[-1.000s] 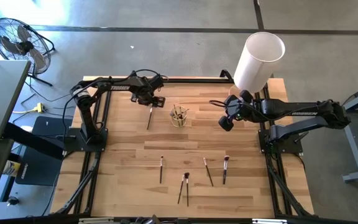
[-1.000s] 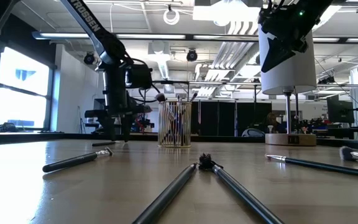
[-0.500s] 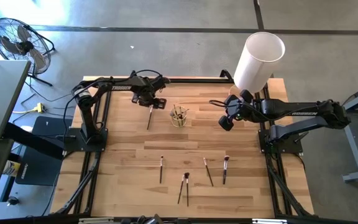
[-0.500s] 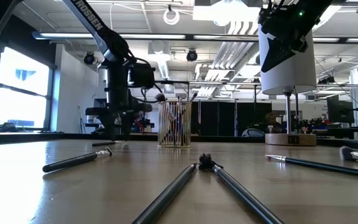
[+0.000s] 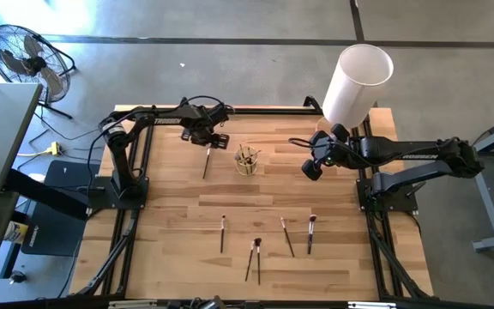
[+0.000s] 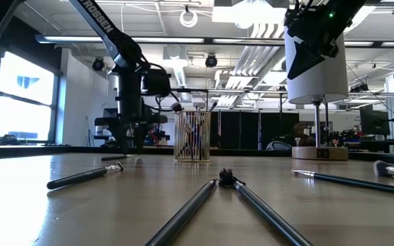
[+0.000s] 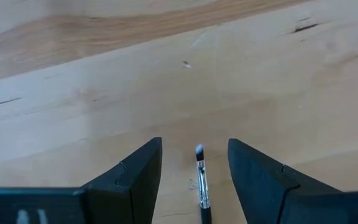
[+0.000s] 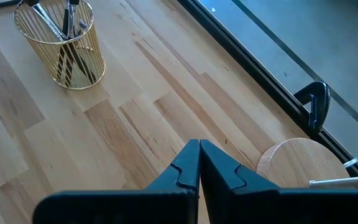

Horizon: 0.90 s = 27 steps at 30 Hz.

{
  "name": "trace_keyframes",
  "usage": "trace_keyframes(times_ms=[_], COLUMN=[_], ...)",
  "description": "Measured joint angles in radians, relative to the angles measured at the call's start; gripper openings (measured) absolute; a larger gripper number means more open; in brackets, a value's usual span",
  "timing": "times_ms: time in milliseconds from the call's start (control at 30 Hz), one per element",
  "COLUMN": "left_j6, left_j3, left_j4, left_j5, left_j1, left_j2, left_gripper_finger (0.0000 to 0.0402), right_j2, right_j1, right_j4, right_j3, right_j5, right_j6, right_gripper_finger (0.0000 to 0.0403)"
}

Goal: Put items in baskets/containers
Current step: Put the black eyeshadow brush into the gold container

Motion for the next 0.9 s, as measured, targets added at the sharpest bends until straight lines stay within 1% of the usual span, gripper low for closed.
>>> trace_keyframes(times_ms=[133, 267, 400, 467, 533, 733, 900], left_j6=[0.001, 0.003, -0.01, -0.028, -0.041, -0.046, -0.016], left_j3=[0.007, 0.007, 0.005, 0.006, 0.006, 0.006, 0.005], left_j4=[0.01, 0.01, 0.015, 0.006, -0.017, -0.039, -0.046], left_j5=[0.005, 0.029, 0.009, 0.013, 0.018, 0.024, 0.044], left_j1=[0.0, -0.003, -0.02, -0.018, -0.018, -0.018, -0.018], left_j2=[0.036, 0.046, 0.047, 0.048, 0.048, 0.049, 0.05], left_gripper_finger=[0.0182, 0.0182, 0.0181, 0.0173, 0.0156, 0.0087, 0.003], right_j2=[0.0, 0.0, 0.0, 0.0, 0.0, 0.0, 0.0], right_j1=[0.0, 0.0, 0.0, 0.0, 0.0, 0.0, 0.0], right_j4=[0.0, 0.0, 0.0, 0.0, 0.0, 0.0, 0.0], right_j3=[0.0, 0.0, 0.0, 0.0, 0.0, 0.0, 0.0], right_j5=[0.0, -0.002, -0.004, -0.003, -0.003, 0.01, 0.018], right_j6=[0.0, 0.002, 0.003, 0.003, 0.003, 0.003, 0.003], right_gripper_finger=[0.0003, 0.0004, 0.0007, 0.0007, 0.0007, 0.0009, 0.0004])
